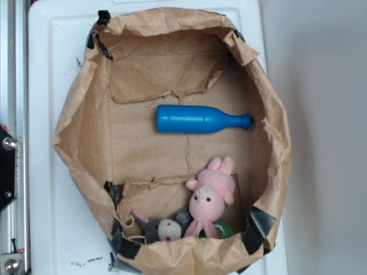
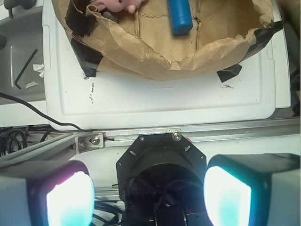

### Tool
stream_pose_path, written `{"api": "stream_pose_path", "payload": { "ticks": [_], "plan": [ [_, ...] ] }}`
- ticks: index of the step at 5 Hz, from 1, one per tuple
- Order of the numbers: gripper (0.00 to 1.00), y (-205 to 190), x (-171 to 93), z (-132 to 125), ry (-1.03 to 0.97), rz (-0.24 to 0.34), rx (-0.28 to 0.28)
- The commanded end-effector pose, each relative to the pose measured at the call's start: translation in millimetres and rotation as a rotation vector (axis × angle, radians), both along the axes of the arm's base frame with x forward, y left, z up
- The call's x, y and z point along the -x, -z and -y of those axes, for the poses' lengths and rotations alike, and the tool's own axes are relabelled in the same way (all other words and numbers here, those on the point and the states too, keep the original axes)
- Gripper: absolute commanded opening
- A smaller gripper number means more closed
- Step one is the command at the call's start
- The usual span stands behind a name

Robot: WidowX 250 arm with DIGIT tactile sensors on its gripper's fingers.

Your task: Grab the blue bottle.

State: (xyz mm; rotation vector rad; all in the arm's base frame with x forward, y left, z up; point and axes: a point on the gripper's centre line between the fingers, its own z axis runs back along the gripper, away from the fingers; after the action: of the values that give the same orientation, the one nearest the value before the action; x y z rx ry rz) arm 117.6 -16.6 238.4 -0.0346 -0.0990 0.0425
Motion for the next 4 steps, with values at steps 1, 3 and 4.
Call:
{"api": "stream_pose_path", "payload": {
  "ticks": [1, 3, 4],
  "plan": [
    [1.0, 0.0, 0.0, 0.0, 0.0, 0.0, 0.0],
    [1.0, 0.3, -77.1, -5.0, -0.153, 0.025, -0.017],
    [1.0, 5.3, -95.0, -17.5, -0.057, 0.065, 0.023]
  ]
}}
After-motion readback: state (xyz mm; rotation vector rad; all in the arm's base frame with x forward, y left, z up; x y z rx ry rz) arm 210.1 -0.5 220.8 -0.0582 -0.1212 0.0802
